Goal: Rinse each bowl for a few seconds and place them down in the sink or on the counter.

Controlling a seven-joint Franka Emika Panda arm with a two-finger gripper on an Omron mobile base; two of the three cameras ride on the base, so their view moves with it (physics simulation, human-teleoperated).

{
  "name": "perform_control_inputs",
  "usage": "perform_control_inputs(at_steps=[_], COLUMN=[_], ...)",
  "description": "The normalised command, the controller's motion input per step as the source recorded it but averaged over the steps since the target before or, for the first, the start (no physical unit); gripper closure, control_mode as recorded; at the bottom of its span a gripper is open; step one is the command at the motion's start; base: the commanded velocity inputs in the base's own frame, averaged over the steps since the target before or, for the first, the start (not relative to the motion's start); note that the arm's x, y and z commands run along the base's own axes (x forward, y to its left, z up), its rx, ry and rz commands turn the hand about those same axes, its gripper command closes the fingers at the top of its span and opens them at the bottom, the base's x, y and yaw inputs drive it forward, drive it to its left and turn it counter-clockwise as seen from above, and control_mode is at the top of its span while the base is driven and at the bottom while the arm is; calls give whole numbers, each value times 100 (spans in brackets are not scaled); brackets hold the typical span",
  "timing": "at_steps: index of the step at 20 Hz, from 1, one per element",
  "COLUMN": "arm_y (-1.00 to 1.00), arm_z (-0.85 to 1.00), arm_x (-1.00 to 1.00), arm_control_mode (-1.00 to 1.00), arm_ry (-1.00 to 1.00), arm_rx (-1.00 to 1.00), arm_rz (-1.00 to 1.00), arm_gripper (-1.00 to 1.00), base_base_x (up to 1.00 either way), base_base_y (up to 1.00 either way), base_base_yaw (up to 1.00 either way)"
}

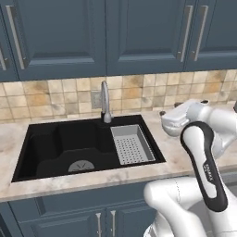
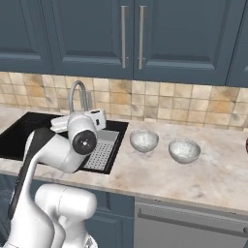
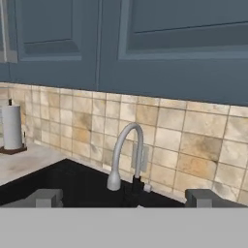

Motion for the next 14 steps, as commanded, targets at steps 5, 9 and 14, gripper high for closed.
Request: perform_control_inputs(at_steps=[5,9,14], arm_y=[18,10,1], arm_z=[-28,-22,-21], arm_x=[38,42,41], arm_control_mode=[-100,-100,-100], arm_ry=[-2,0,0], arm_rx=[0,0,0], arm_rz=[4,6,10], arm_gripper=[-100,-100,-100], base_base_x=[0,0,0], base_base_y=[0,0,0], base_base_yaw=[0,0,0])
